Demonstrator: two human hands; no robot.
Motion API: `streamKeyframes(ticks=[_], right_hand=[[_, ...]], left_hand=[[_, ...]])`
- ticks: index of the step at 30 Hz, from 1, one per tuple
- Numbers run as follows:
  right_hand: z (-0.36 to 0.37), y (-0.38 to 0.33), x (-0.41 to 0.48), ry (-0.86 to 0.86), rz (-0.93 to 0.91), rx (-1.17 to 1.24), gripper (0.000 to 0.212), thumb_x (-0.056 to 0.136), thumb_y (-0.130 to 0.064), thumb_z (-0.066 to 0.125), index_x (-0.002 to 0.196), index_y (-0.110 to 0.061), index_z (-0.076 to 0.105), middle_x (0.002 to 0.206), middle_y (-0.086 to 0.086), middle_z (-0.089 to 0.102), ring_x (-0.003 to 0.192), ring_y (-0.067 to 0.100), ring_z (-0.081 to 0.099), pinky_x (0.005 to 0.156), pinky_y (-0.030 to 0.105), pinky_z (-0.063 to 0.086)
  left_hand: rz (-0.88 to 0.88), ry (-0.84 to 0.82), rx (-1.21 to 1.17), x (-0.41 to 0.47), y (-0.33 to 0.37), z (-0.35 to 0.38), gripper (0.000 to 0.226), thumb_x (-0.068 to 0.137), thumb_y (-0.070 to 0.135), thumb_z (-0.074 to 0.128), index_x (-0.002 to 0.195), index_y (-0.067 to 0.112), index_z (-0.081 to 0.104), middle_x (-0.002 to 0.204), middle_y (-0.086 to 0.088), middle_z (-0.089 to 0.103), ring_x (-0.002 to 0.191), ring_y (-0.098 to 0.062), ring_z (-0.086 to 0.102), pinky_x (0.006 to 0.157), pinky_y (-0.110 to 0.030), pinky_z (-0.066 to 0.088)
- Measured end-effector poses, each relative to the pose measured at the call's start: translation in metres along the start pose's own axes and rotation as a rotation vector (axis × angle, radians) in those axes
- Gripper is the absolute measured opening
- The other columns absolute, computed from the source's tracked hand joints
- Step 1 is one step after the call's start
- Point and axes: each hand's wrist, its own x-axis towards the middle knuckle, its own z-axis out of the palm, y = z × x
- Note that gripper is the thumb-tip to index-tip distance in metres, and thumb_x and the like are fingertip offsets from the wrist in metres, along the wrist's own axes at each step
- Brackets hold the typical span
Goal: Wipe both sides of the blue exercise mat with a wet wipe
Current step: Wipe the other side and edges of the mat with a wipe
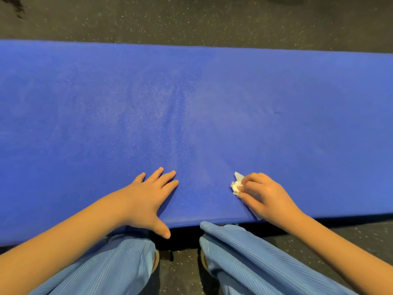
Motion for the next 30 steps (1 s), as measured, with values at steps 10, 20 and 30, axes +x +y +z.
streamKeyframes(ticks=[10, 20, 30], right_hand=[[-0.014, 0.017, -0.025, -0.266, -0.219, -0.105, 0.075, 0.078, -0.048, 0.064, 0.143, -0.023, 0.036, 0.146, -0.006, 0.038, 0.123, 0.02, 0.046, 0.092, 0.035, 0.049], [-0.011, -0.035, 0.016, -0.273, -0.327, 0.096, 0.064, 0.083, -0.026, 0.06, 0.144, -0.027, 0.039, 0.144, -0.013, 0.04, 0.124, 0.014, 0.048, 0.093, 0.03, 0.047], [0.002, -0.076, 0.054, -0.305, -0.441, 0.164, 0.055, 0.082, -0.018, 0.065, 0.135, -0.016, 0.053, 0.137, 0.001, 0.053, 0.12, 0.018, 0.052, 0.092, 0.029, 0.048]], left_hand=[[-0.002, 0.079, 0.066, -0.011, 0.012, -0.006, 0.088, 0.087, 0.051, 0.046, 0.156, 0.016, 0.004, 0.163, -0.003, 0.001, 0.149, -0.026, 0.012, 0.116, -0.036, 0.027], [-0.144, 0.433, -0.344, -0.06, -0.046, 0.023, 0.091, 0.051, 0.06, 0.029, 0.132, 0.033, 0.058, 0.129, 0.012, 0.063, 0.121, -0.009, 0.056, 0.1, -0.025, 0.043], [-0.308, 0.555, -0.551, -0.086, -0.073, 0.056, 0.059, 0.071, 0.019, 0.075, 0.126, 0.035, 0.062, 0.135, 0.017, 0.053, 0.127, 0.0, 0.049, 0.097, -0.017, 0.038]])
